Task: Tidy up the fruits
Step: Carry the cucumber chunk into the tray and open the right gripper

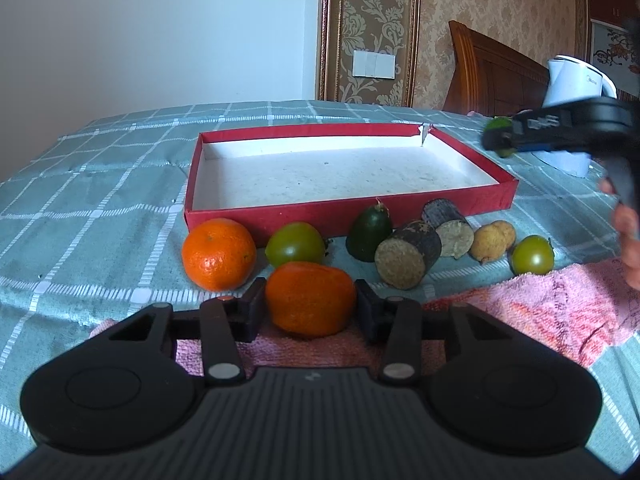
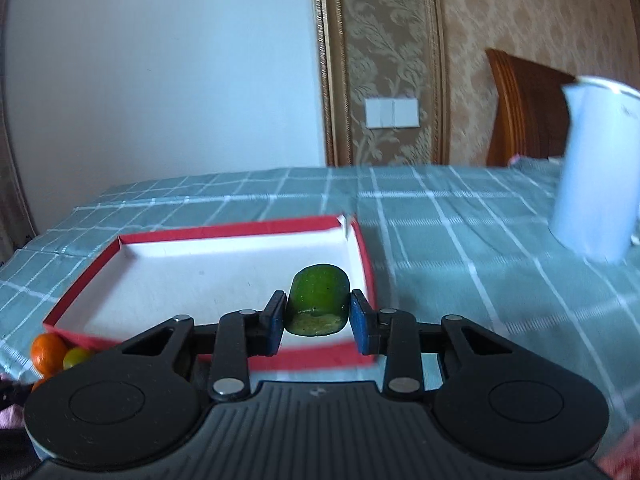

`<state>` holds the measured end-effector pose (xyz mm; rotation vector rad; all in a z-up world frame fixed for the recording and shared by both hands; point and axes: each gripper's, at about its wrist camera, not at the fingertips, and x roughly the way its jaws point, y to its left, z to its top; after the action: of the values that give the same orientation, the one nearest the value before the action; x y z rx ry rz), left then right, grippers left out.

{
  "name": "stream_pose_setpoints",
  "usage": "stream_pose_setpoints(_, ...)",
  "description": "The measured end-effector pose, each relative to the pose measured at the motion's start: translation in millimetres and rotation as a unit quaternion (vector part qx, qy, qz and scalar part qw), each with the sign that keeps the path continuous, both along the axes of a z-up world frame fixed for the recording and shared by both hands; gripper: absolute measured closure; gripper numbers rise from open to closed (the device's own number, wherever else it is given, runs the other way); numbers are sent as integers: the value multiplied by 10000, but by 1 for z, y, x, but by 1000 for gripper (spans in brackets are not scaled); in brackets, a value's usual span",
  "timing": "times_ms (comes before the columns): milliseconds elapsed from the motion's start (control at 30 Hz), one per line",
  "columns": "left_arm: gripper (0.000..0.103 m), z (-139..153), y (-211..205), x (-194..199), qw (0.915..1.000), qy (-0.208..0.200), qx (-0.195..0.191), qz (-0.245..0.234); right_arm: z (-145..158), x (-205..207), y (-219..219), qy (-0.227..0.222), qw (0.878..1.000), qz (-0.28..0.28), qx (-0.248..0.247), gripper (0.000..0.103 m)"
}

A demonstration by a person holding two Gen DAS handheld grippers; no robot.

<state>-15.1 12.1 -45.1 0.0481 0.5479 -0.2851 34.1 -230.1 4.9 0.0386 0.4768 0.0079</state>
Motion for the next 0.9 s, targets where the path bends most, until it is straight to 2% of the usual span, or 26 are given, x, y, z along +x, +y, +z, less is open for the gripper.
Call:
stream_pose_setpoints(400, 61, 0, -1, -1, 10000, -6, 16, -2, -21, 81, 25, 481, 9970, 205, -570, 70)
stream_pose_setpoints(533, 61, -1, -1, 0, 10000, -7, 34, -6, -24, 94, 27, 719, 9957, 251, -536, 70)
stream_pose_setpoints(600, 61, -1, -1, 0, 10000, -6, 38, -5, -28, 100, 30, 897, 9930, 295, -712, 70)
stream_pose_setpoints(700, 61, -1, -1, 0, 10000, -8, 50, 0, -31, 103, 27, 1049, 9921, 342, -596, 70)
stream_pose_setpoints(767, 61, -1, -3, 0, 10000, -12, 66, 1, -34, 106, 28, 1164, 9899, 364, -725, 70)
stream_pose_setpoints(900, 61, 0, -3, 0, 10000, -15, 82, 1, -34, 108, 23, 1170, 9904, 360, -646, 70)
